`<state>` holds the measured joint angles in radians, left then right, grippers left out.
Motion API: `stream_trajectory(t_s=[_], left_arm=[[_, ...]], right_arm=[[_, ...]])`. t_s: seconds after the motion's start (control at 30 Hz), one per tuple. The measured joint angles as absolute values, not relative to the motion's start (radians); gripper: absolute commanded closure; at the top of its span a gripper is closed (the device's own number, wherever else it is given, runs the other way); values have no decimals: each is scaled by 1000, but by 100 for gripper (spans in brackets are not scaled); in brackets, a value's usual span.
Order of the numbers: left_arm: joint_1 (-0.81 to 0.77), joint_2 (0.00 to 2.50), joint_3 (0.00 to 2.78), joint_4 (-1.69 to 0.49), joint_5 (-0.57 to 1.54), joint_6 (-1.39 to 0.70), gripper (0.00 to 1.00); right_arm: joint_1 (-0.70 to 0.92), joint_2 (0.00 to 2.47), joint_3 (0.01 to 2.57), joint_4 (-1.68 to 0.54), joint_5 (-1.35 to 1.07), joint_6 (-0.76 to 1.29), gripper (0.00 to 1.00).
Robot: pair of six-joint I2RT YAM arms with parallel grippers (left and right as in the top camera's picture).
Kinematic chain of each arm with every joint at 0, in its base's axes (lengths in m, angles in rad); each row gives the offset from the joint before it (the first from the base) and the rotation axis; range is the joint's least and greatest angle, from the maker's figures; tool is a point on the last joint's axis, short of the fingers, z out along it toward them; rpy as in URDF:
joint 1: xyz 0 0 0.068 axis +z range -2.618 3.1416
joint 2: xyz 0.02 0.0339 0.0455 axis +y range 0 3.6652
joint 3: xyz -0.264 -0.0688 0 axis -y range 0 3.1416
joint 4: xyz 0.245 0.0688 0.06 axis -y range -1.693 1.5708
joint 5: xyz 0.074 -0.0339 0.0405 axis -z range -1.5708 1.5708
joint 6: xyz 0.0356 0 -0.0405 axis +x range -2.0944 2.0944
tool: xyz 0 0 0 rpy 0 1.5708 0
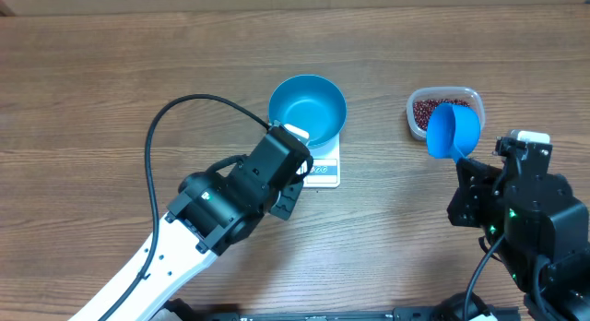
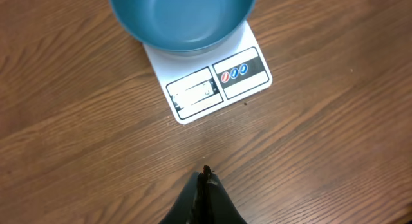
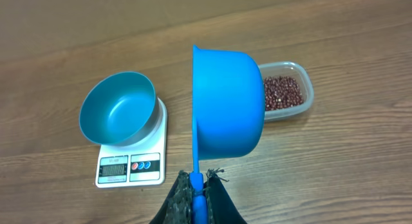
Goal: Scoop item into bowl and weigh 150g on scale
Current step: 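Lower the blue scoop with the right gripper into the bean tub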
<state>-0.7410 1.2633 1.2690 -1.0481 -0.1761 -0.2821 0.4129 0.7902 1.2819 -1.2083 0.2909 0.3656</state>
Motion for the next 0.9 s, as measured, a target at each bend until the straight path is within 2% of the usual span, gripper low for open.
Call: stream_trajectory(t_s=[0.23,0.27,0.3,0.33,0.4,0.43,0.9], left_arm=[[-698,1263,1269,-1040,-175,-318,95],[-698,1263,1269,-1037,-175,-319,87],[-698,1263,1269,-1034,-175,-320,72],[-698,1263,1269,-1032,-173,-319,45],[-698,1263,1269,-1032,-171,-327,20],[-698,1263,1269,-1031,-171,-330,0],[-698,1263,1269,-1022,-171,-337,0]], right_arm=[[413,790,1282,-1217,291,366,96],[413,790,1282,-1217,291,366,96],[413,790,1282,-1217,291,366,96],[413,790,1282,-1218,291,366,96],[413,790,1282,-1218,291,366,96],[413,790,1282,-1219,291,366,96],[413,790,1282,-1219,291,365,96]])
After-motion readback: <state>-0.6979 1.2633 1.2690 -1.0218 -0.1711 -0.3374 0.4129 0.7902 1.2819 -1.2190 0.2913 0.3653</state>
